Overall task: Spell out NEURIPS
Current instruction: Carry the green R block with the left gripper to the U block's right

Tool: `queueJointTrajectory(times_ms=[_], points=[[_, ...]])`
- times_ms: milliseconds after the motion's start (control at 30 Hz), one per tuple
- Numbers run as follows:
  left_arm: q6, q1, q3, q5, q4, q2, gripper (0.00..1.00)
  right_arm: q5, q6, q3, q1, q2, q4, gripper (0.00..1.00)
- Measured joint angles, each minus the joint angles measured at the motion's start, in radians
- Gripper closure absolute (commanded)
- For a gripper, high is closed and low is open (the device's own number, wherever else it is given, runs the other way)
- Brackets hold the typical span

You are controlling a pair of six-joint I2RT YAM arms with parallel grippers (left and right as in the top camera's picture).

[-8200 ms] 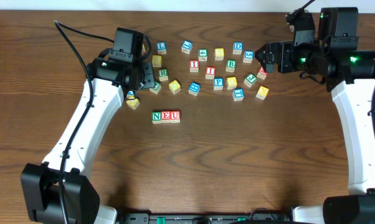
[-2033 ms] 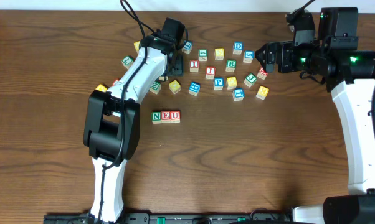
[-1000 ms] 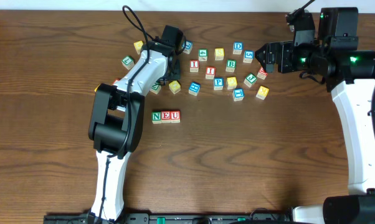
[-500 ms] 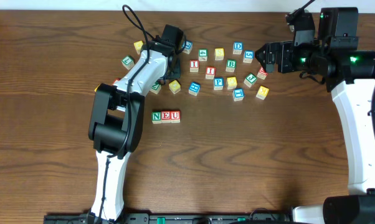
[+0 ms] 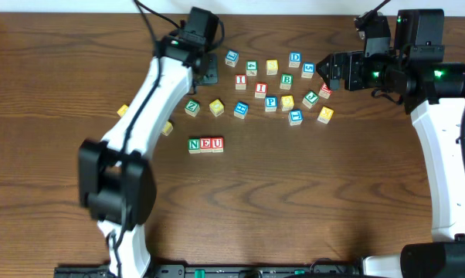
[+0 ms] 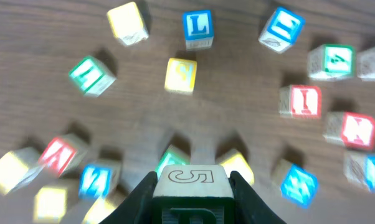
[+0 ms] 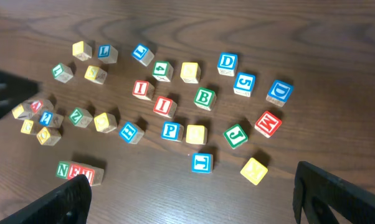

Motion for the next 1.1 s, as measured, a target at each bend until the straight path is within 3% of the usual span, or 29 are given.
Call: queueJointTrajectory(times_ms=[233, 433, 667, 1100], points=[[-0.036, -0.078, -0.002, 0.002, -0.189, -0.064, 0.78, 0.0, 0.0, 0.0, 0.0, 0.0, 0.0, 0.01], [-0.115, -0.171, -0.105, 0.007, -0.189, -0.063, 0.78, 0.0, 0.0, 0.0, 0.0, 0.0, 0.0, 0.01], [-0.208, -0.266, -0.28, 0.011, -0.068, -0.057, 0.78, 0.0, 0.0, 0.0, 0.0, 0.0, 0.0, 0.01], [-0.258, -0.322, -0.478, 0.053, 0.187, -0.056, 0.78, -0.001, 0.0, 0.0, 0.0, 0.0, 0.0, 0.01]])
